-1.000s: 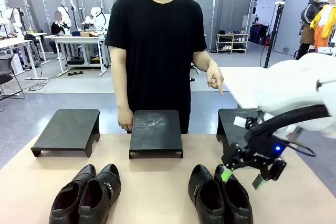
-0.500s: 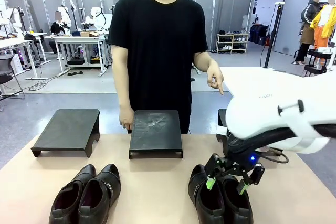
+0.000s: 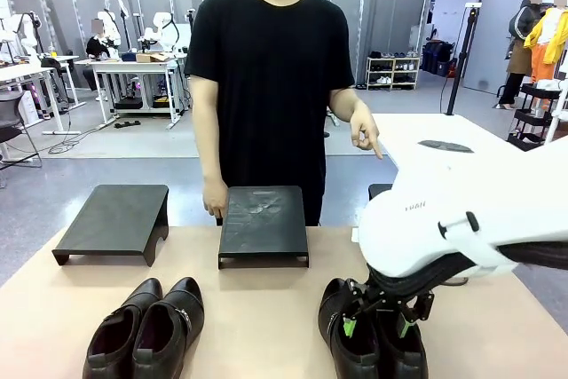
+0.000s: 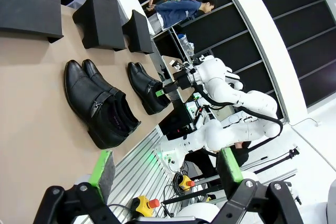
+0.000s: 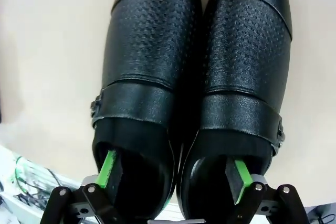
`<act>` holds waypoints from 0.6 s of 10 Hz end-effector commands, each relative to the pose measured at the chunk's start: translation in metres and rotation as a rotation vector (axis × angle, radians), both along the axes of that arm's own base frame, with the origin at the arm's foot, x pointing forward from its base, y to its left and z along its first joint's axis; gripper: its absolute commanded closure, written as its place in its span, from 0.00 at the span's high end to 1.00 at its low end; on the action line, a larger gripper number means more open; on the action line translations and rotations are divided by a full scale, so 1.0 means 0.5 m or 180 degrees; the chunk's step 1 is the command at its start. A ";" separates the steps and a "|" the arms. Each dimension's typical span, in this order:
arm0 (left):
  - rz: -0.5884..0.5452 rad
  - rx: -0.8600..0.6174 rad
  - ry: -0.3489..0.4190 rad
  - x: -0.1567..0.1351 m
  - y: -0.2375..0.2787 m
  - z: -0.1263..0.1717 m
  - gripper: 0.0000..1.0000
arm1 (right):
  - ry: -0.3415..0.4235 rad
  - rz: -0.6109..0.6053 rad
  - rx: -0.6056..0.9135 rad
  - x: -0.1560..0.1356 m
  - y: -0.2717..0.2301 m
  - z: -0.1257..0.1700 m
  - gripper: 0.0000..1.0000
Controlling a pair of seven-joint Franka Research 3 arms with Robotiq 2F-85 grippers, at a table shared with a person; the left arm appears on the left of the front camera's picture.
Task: Place the shoes on the stand as instructed by the person.
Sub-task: Pick up one pair of Shoes and place it on the Shoes Stand indicated by the person.
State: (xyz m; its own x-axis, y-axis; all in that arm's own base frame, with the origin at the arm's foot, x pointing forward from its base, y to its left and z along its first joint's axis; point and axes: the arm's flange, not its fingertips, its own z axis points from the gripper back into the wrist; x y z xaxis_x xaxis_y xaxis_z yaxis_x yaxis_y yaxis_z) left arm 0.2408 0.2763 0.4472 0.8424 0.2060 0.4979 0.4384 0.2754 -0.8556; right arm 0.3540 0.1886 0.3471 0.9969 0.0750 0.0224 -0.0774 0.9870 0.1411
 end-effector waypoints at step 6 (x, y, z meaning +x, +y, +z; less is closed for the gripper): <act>0.0000 -0.0004 -0.0013 -0.001 0.001 0.001 1.00 | -0.0067 -0.0036 -0.0413 -0.073 -0.005 -0.074 0.00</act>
